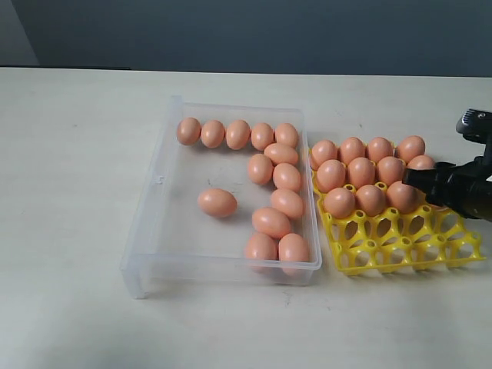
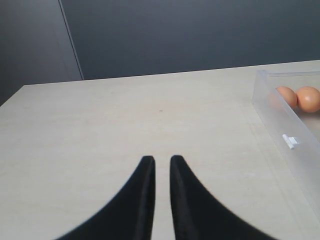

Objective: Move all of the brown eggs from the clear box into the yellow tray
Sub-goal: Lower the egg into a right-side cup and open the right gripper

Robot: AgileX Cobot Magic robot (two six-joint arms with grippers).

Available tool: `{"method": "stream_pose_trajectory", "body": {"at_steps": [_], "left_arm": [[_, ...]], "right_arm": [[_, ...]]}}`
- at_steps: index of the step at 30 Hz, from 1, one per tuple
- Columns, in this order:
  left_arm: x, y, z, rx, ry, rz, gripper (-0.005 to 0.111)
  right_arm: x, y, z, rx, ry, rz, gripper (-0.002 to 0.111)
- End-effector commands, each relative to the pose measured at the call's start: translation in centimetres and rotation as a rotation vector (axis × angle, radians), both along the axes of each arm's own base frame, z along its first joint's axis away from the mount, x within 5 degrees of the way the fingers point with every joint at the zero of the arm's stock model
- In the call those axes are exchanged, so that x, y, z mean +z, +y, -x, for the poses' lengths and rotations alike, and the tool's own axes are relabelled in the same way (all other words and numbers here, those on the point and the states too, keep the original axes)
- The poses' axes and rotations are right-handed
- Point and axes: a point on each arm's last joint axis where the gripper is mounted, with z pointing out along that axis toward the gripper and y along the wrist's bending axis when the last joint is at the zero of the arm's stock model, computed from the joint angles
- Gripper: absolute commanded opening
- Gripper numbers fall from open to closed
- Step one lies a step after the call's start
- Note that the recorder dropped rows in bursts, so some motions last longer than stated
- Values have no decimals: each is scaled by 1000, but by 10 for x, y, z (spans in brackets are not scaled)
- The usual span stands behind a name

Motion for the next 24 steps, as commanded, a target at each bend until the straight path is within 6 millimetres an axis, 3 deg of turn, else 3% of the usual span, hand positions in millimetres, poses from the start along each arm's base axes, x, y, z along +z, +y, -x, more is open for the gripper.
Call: {"method": "stream_pose_trajectory", "body": {"at_steps": [1, 16, 22, 24], "left_arm": [[-1, 0, 0, -3, -6, 2, 12], [-1, 0, 0, -3, -6, 2, 12], [-1, 0, 0, -3, -6, 2, 12], [-1, 0, 0, -3, -6, 2, 12]], "right_arm": [[-3, -2, -1, 6, -3, 24, 14], [-7, -1, -1, 8, 15, 12, 15], [-6, 1, -3, 16, 26, 0, 48], [-6, 1, -3, 16, 26, 0, 52]]}}
